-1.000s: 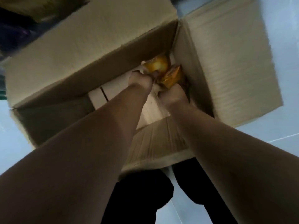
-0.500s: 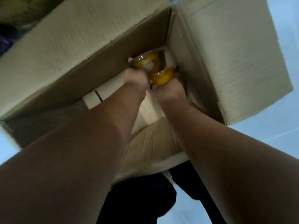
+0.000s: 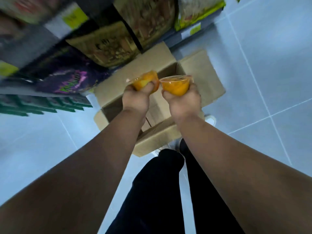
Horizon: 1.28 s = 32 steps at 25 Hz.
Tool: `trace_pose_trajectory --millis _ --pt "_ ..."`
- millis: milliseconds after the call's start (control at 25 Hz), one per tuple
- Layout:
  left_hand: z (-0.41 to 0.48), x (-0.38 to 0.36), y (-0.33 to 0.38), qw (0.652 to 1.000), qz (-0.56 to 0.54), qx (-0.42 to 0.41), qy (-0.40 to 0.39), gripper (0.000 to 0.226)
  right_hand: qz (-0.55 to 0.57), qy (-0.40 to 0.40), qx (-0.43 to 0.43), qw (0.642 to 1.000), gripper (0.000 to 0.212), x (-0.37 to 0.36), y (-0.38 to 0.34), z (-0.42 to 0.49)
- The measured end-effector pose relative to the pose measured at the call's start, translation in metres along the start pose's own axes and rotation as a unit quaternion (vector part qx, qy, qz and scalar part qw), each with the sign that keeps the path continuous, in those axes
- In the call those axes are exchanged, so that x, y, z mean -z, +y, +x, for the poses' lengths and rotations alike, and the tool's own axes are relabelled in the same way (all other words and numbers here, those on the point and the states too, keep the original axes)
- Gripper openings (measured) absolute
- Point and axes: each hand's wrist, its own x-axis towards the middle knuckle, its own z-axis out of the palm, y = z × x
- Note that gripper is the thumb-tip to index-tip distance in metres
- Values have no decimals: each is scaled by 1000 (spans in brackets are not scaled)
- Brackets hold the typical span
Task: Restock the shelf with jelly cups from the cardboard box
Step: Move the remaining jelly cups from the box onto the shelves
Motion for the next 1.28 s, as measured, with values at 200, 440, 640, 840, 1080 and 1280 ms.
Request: trace_pose_trajectory --millis 200,440,640,840,1080,1280 --pt "-127 50 109 993 -32 -110 -30 62 27 30 66 997 56 89 -134 -78" --pt "-261 100 275 960 -41 -276 -34 56 90 74 214 970 55 203 -311 -163" --pt "-359 135 372 915 -84 -393 -31 56 140 84 293 942 66 276 -397 -234" --pt "-430 168 430 873 -114 -473 -30 59 161 95 360 914 67 319 -457 -290" --pt "-506 201 503 826 -158 -539 -54 53 212 96 436 869 64 356 -531 -347" --pt "-539 203 558 807 -129 -575 -26 67 230 97 475 844 59 396 -584 -360"
